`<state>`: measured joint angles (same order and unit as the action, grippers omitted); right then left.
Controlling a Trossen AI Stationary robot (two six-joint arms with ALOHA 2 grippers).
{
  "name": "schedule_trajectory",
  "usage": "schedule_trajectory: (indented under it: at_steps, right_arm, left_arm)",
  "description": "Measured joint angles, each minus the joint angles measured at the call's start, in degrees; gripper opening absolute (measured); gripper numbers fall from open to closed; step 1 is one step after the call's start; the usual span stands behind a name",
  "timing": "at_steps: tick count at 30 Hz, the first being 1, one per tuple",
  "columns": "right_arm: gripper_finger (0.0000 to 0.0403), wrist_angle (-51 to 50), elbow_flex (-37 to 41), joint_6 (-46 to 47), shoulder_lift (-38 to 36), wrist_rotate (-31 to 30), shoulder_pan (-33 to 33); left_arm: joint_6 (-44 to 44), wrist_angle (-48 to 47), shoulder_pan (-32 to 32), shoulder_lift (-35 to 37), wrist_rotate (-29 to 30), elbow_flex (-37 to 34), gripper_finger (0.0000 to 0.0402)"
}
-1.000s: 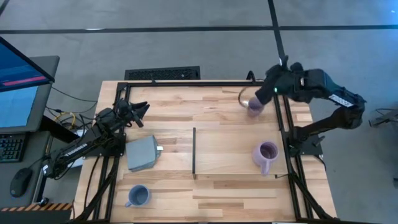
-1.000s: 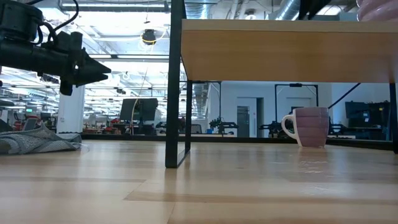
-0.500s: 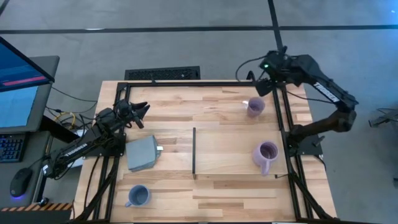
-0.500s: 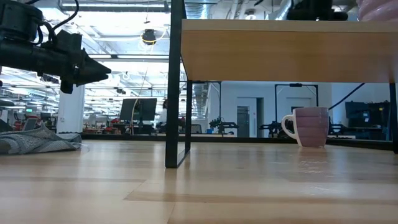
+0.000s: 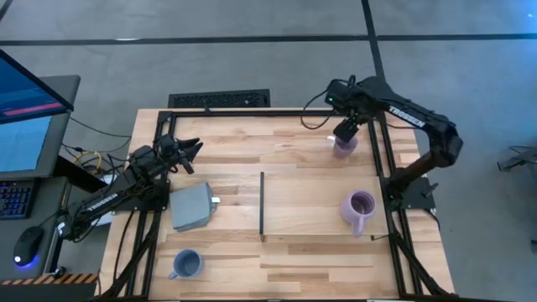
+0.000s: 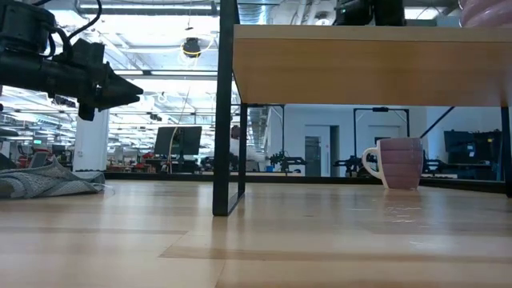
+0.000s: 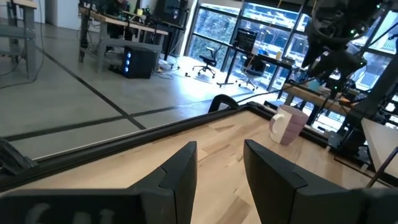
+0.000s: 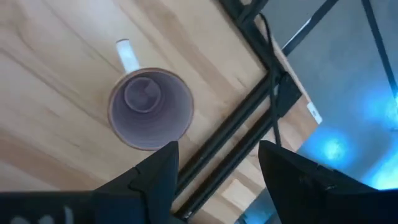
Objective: Stack small to large cups/mugs on shelf
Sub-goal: Put the purple mug on the shelf
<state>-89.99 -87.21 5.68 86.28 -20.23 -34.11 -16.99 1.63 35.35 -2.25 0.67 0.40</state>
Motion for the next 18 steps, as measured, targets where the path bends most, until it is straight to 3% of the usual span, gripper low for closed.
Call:
schedule_trajectory:
  at_steps: [5, 10, 18]
  right_arm:
    - [0.0244, 0.1, 0.3, 10.4, 1.3, 3.8, -0.8]
    - [0.0244, 0.9, 0.3, 18.5, 1.2, 3.7, -0.8]
    - [0.0244, 3.4, 0.3, 17.6, 1.2, 3.0, 0.7]
  left_arm:
    - [0.0, 0.0, 0.0, 0.0, 0.0, 0.0, 0.0121]
    - [0.0, 0.0, 0.0, 0.0, 0.0, 0.0, 0.0121]
    - [0.3, 0.0, 0.0, 0.0, 0.0, 0.0, 0.0121]
